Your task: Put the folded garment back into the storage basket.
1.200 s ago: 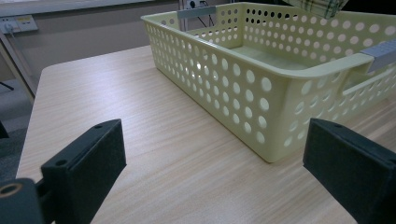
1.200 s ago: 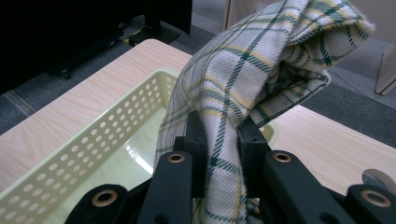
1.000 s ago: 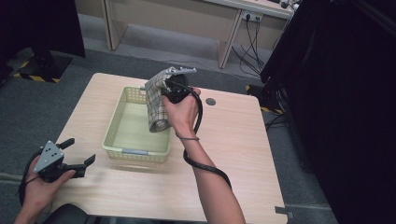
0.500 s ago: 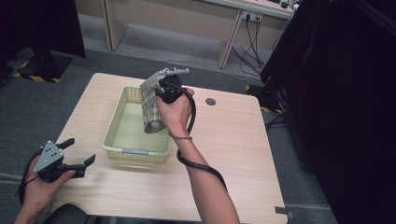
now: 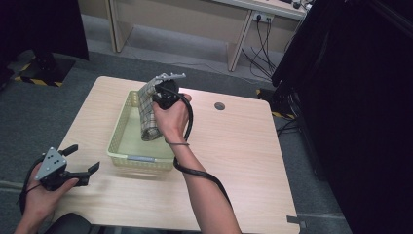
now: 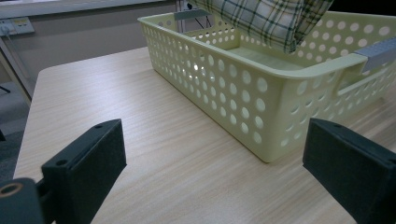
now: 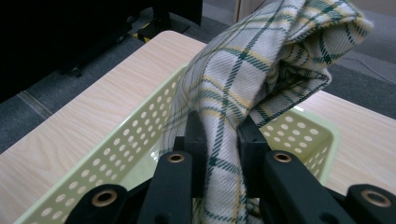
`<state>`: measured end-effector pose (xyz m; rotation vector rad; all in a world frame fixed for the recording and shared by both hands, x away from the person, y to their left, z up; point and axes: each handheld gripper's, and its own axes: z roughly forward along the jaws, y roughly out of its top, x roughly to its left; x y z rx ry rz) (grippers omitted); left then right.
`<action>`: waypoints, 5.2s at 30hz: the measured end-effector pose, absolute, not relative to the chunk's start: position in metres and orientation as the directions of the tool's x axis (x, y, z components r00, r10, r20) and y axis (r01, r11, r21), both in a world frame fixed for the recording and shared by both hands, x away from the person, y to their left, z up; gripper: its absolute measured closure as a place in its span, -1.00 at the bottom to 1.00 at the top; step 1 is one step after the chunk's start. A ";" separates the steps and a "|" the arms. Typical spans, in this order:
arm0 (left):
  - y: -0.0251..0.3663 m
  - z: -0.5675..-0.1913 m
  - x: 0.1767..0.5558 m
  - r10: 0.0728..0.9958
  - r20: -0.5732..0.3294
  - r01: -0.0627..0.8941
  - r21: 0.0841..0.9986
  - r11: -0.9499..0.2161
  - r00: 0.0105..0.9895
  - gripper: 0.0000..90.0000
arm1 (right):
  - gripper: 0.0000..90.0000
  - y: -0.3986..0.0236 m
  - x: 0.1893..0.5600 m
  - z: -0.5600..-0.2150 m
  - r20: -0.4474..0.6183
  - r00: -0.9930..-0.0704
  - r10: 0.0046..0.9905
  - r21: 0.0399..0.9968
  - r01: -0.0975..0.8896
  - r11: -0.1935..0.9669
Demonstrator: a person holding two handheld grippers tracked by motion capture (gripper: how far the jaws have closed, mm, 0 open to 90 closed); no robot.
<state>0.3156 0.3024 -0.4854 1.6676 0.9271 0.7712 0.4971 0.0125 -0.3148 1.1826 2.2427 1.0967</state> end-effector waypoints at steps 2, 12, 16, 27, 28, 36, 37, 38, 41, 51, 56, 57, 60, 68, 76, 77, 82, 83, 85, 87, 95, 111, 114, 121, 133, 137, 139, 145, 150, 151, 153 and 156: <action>0.302 -0.485 0.315 0.867 0.050 0.205 0.963 -0.173 0.497 -0.88 | 0.75 0.015 0.497 -0.317 0.031 -0.575 0.818 0.779 0.527 0.341; 0.302 -0.485 0.315 0.865 0.051 0.204 0.963 -0.174 0.499 -0.88 | 0.75 0.028 0.500 -0.332 0.053 -0.570 0.820 0.759 0.557 0.338; 0.302 -0.485 0.315 0.864 0.054 0.203 0.963 -0.178 0.501 -0.88 | 0.75 0.031 0.500 -0.335 0.066 -0.567 0.821 0.757 0.565 0.329; 0.302 -0.485 0.315 0.862 0.054 0.203 0.963 -0.179 0.504 -0.88 | 0.75 0.038 0.502 -0.344 0.097 -0.556 0.826 0.749 0.587 0.307; 0.302 -0.485 0.315 0.861 0.055 0.202 0.963 -0.180 0.505 -0.88 | 0.75 0.039 0.501 -0.345 0.100 -0.553 0.827 0.747 0.591 0.305; 0.302 -0.485 0.315 0.860 0.055 0.204 0.962 -0.182 0.507 -0.87 | 0.76 0.044 0.501 -0.351 0.110 -0.552 0.827 0.741 0.600 0.302; 0.302 -0.485 0.315 0.860 0.055 0.205 0.962 -0.182 0.507 -0.87 | 0.76 0.044 0.501 -0.351 0.113 -0.551 0.827 0.740 0.602 0.299; 0.302 -0.485 0.315 0.860 0.055 0.205 0.962 -0.183 0.508 -0.87 | 0.76 0.045 0.501 -0.352 0.117 -0.550 0.827 0.739 0.604 0.298; 0.302 -0.485 0.315 0.859 0.056 0.205 0.961 -0.183 0.508 -0.87 | 0.76 0.046 0.501 -0.353 0.119 -0.549 0.827 0.738 0.606 0.296; 0.301 -0.485 0.315 0.858 0.058 0.205 0.961 -0.187 0.510 -0.87 | 0.76 0.049 0.501 -0.353 0.121 -0.544 0.830 0.740 0.607 0.290; 0.301 -0.485 0.315 0.858 0.059 0.206 0.960 -0.188 0.510 -0.87 | 0.76 0.051 0.501 -0.356 0.123 -0.542 0.831 0.735 0.612 0.290; 0.301 -0.485 0.315 0.858 0.058 0.205 0.961 -0.187 0.510 -0.87 | 0.76 0.051 0.501 -0.357 0.126 -0.541 0.832 0.735 0.614 0.289; 0.301 -0.485 0.316 0.858 0.057 0.206 0.961 -0.186 0.511 -0.87 | 0.76 0.052 0.501 -0.358 0.130 -0.538 0.833 0.734 0.617 0.284; 0.301 -0.485 0.316 0.856 0.060 0.204 0.960 -0.190 0.513 -0.87 | 0.76 0.055 0.502 -0.362 0.149 -0.530 0.835 0.725 0.633 0.272; 0.301 -0.485 0.316 0.855 0.062 0.203 0.960 -0.192 0.515 -0.87 | 0.76 0.059 0.501 -0.364 0.179 -0.525 0.832 0.719 0.647 0.253; 0.301 -0.485 0.316 0.854 0.061 0.204 0.960 -0.192 0.516 -0.87 | 0.76 0.059 0.502 -0.365 0.181 -0.525 0.831 0.717 0.649 0.254; 0.301 -0.485 0.316 0.854 0.063 0.205 0.959 -0.194 0.516 -0.87 | 0.76 0.060 0.502 -0.367 0.188 -0.522 0.832 0.712 0.656 0.251; 0.301 -0.485 0.316 0.854 0.063 0.205 0.959 -0.194 0.516 -0.87 | 0.76 0.060 0.502 -0.368 0.191 -0.520 0.832 0.710 0.658 0.249; 0.301 -0.485 0.316 0.854 0.063 0.205 0.959 -0.194 0.517 -0.87 | 0.76 0.061 0.502 -0.369 0.196 -0.522 0.830 0.709 0.661 0.248; 0.301 -0.485 0.316 0.854 0.063 0.205 0.959 -0.195 0.517 -0.87 | 0.76 0.061 0.502 -0.369 0.197 -0.521 0.830 0.707 0.662 0.247; 0.300 -0.485 0.316 0.852 0.068 0.205 0.958 -0.201 0.518 -0.87 | 0.76 0.063 0.503 -0.372 0.201 -0.515 0.833 0.703 0.668 0.243; 0.300 -0.485 0.316 0.851 0.069 0.204 0.958 -0.202 0.520 -0.86 | 0.76 0.060 0.507 -0.380 0.201 -0.493 0.846 0.687 0.687 0.238; 0.300 -0.485 0.316 0.851 0.069 0.204 0.958 -0.202 0.520 -0.86 | 0.76 0.060 0.507 -0.382 0.198 -0.492 0.848 0.684 0.689 0.240; 0.300 -0.485 0.316 0.850 0.070 0.203 0.958 -0.203 0.522 -0.86 | 0.76 0.061 0.507 -0.383 0.196 -0.491 0.849 0.681 0.691 0.243; 0.300 -0.485 0.316 0.850 0.072 0.204 0.957 -0.206 0.522 -0.85 | 0.73 0.055 0.510 -0.388 0.174 -0.477 0.862 0.673 0.696 0.249; 0.300 -0.485 0.316 0.850 0.072 0.204 0.957 -0.207 0.522 -0.84 | 0.73 0.054 0.511 -0.390 0.167 -0.475 0.864 0.671 0.697 0.253; 0.300 -0.485 0.316 0.849 0.073 0.204 0.957 -0.208 0.523 -0.84 | 0.73 0.054 0.512 -0.391 0.165 -0.476 0.864 0.671 0.696 0.256; 0.300 -0.485 0.316 0.849 0.072 0.204 0.957 -0.207 0.523 -0.84 | 0.72 0.053 0.513 -0.392 0.154 -0.472 0.868 0.670 0.696 0.260; 0.300 -0.485 0.316 0.849 0.072 0.204 0.957 -0.207 0.523 -0.84 | 0.71 0.053 0.513 -0.393 0.144 -0.472 0.870 0.669 0.694 0.266; 0.300 -0.485 0.316 0.849 0.072 0.204 0.957 -0.207 0.523 -0.84 | 0.71 0.053 0.513 -0.393 0.140 -0.472 0.871 0.670 0.693 0.268; 0.300 -0.485 0.316 0.849 0.073 0.205 0.956 -0.208 0.524 -0.84 | 0.70 0.052 0.514 -0.393 0.136 -0.472 0.871 0.669 0.692 0.270; 0.300 -0.485 0.316 0.849 0.073 0.205 0.956 -0.208 0.523 -0.84 | 0.67 0.051 0.515 -0.394 0.126 -0.469 0.874 0.669 0.691 0.275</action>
